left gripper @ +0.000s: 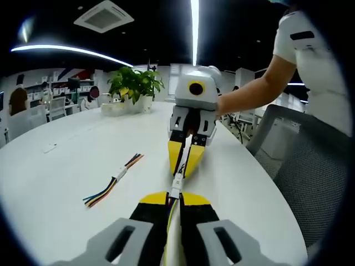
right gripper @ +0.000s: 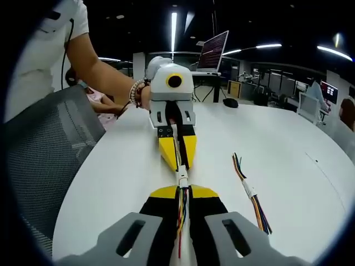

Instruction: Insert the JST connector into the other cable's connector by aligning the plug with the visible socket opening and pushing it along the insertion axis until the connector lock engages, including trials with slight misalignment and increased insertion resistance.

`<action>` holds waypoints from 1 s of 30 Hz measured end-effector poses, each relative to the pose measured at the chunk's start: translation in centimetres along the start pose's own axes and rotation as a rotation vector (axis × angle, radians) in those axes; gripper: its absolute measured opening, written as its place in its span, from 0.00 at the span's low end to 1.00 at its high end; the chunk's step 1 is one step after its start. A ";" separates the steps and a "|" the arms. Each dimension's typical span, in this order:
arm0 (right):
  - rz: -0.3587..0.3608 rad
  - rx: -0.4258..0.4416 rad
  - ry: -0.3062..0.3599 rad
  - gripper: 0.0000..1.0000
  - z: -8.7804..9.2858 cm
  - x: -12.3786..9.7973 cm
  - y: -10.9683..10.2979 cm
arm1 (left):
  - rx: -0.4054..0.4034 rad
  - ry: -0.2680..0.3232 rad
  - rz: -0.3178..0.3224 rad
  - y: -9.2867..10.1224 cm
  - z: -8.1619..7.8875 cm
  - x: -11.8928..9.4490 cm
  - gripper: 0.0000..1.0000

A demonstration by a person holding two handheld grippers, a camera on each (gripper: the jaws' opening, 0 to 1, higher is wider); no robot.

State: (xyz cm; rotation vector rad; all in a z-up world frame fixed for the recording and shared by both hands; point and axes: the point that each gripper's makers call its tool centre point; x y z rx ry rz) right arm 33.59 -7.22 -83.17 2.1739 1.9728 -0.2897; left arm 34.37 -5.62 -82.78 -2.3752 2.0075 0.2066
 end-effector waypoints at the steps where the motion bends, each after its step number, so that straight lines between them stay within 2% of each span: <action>1: 0.000 -0.001 0.001 0.03 0.0 0.0 0.0 | 0.001 0.001 0.000 0.0 -0.1 0.0 0.01; 30: 0.006 0.010 0.008 0.02 -0.7 0.2 0.0 | -0.018 0.012 -0.006 -0.2 -0.6 0.4 0.00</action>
Point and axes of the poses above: the point that each gripper's makers call its tool centre point, and the gripper's own axes: x roughly forward along the fingers, y roughly to its right, z roughly out of its underside, and after that the axes turned 13 degrees about y, right-handed
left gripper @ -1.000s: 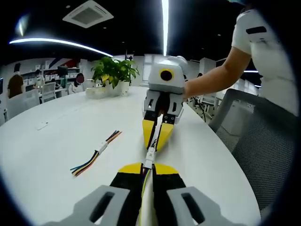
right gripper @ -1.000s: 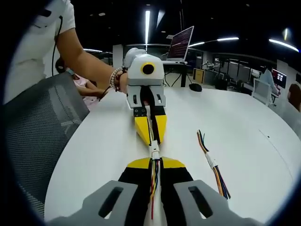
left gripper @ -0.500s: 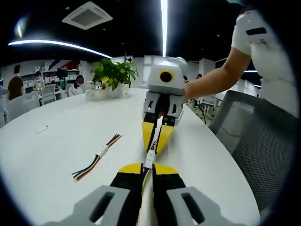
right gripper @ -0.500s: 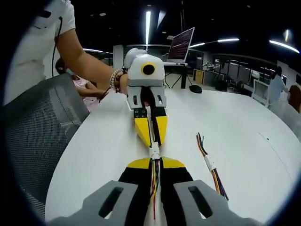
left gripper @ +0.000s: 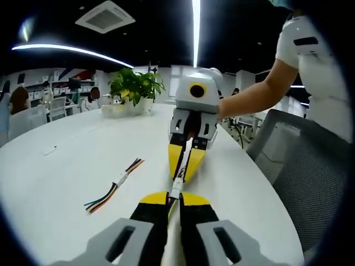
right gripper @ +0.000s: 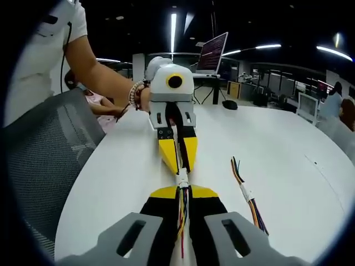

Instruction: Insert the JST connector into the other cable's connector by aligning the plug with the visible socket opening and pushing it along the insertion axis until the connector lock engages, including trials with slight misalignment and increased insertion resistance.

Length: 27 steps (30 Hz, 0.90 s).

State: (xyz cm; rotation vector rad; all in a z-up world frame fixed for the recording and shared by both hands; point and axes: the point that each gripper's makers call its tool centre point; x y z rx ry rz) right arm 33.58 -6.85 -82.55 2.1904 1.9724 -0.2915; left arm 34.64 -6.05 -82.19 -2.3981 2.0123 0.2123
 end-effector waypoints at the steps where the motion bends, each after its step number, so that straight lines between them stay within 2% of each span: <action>1: 0.001 0.003 0.000 0.02 0.0 0.0 0.0 | 0.002 -0.002 -0.001 0.0 0.0 0.0 0.00; 11: 0.012 0.002 -0.007 0.02 0.2 -0.3 0.4 | 0.005 -0.009 -0.001 -0.4 0.0 0.5 0.00; 17: 0.038 -0.007 -0.006 0.03 0.2 -0.9 1.9 | 0.026 -0.004 -0.009 -1.6 -0.5 1.2 0.00; 21: 0.034 -0.012 -0.020 0.03 0.4 -1.1 2.8 | 0.042 -0.021 -0.021 -2.3 -0.5 1.8 0.01; 27: 0.057 -0.015 -0.029 0.03 0.8 -1.4 4.6 | 0.031 -0.021 -0.051 -4.0 -0.4 2.6 0.01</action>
Point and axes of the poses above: the point that each gripper's makers call its tool centre point, and the gripper's own axes: x roughly forward along the fingers, y roughly to its right, z roughly out of its underside, and after that the axes turned 13 degrees about y, right-handed
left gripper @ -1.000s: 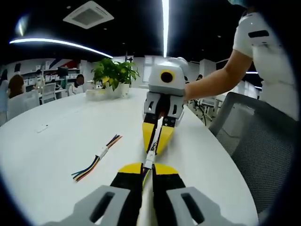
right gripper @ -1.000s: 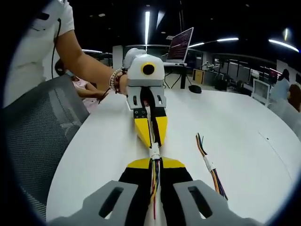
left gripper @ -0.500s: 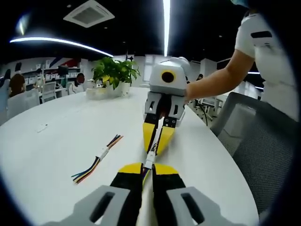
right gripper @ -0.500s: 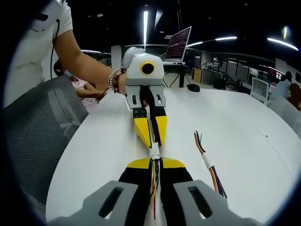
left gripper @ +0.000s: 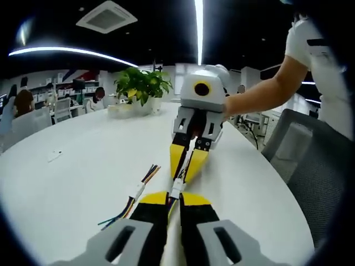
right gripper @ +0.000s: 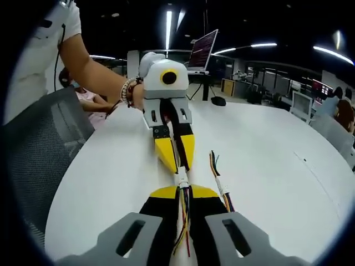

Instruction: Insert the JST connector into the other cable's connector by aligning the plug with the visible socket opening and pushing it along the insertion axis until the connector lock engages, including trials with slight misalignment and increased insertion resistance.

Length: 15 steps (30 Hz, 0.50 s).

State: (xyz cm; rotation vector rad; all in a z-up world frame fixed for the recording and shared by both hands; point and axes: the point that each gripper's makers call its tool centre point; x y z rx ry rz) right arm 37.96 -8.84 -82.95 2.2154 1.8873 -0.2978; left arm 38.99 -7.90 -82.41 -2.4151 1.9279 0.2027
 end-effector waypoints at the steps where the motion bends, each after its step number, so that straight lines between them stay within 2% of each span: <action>1: 0.004 -0.001 -0.003 0.03 0.1 0.0 0.2 | -0.001 -0.002 -0.004 -0.2 0.1 0.1 0.01; 9: 0.021 0.001 -0.024 0.03 1.2 0.3 1.5 | -0.014 -0.030 -0.018 -1.5 1.0 0.8 0.01; 15: 0.035 0.010 -0.039 0.04 1.9 0.7 2.3 | -0.040 -0.042 -0.058 -2.5 1.9 1.1 0.01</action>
Point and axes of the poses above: the point that each gripper's makers call its tool centre point, and the gripper's own axes: x roughly forward along the fingers, y roughly to its right, z roughly out of its underside, and after that the axes turned 13 degrees about y, right-handed
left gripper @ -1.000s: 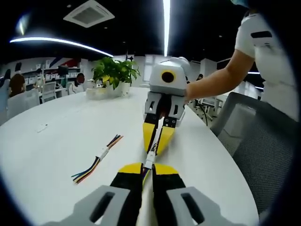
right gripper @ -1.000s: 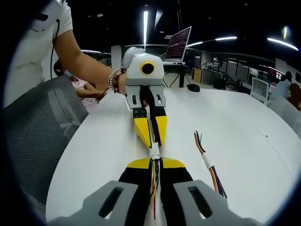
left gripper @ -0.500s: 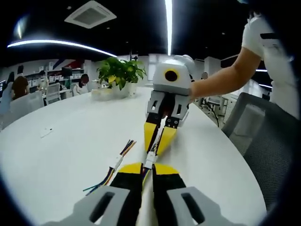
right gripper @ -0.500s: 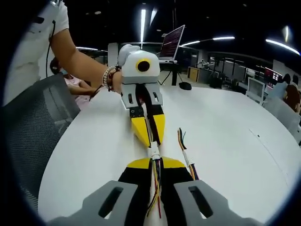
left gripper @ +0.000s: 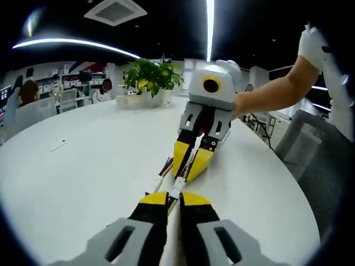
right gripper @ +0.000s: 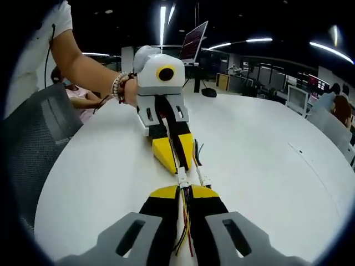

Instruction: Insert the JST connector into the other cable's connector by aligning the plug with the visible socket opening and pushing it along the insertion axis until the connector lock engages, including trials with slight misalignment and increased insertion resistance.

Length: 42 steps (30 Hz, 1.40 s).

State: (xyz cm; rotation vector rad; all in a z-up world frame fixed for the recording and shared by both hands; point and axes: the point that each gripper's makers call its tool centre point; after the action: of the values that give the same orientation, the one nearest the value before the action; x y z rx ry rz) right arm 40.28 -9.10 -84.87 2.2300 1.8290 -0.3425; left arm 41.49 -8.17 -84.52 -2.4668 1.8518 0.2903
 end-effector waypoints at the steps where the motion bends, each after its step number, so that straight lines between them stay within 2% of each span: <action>1: 0.001 0.000 -0.002 0.04 0.1 0.0 0.0 | 0.003 -0.005 -0.002 0.0 0.1 0.0 0.01; 16: 0.009 0.016 -0.003 0.04 0.7 0.2 -0.2 | 0.024 -0.037 -0.017 0.0 0.5 0.1 0.01; 31: 0.031 0.019 -0.026 0.06 0.7 0.0 0.0 | 0.007 -0.041 -0.039 -0.4 0.5 -0.3 0.02; 36: 0.031 0.026 -0.031 0.06 0.7 0.0 -0.1 | -0.007 -0.039 -0.040 -0.1 0.1 -0.3 0.03; 42: 0.047 0.029 -0.021 0.07 0.1 -0.3 0.3 | -0.005 -0.017 -0.049 -0.2 -1.0 -0.4 0.05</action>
State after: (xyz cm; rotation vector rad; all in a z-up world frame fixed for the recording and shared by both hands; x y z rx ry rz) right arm 40.49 -9.50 -84.83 2.2749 1.7690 -0.3846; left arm 41.65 -7.87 -83.52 -2.5003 1.7841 0.3123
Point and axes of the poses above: the point that each gripper's makers call its tool centre point, and the gripper's own axes: x roughly forward along the fingers, y roughly to its right, z roughly out of its underside, and after that the axes turned 13 degrees about y, right-handed
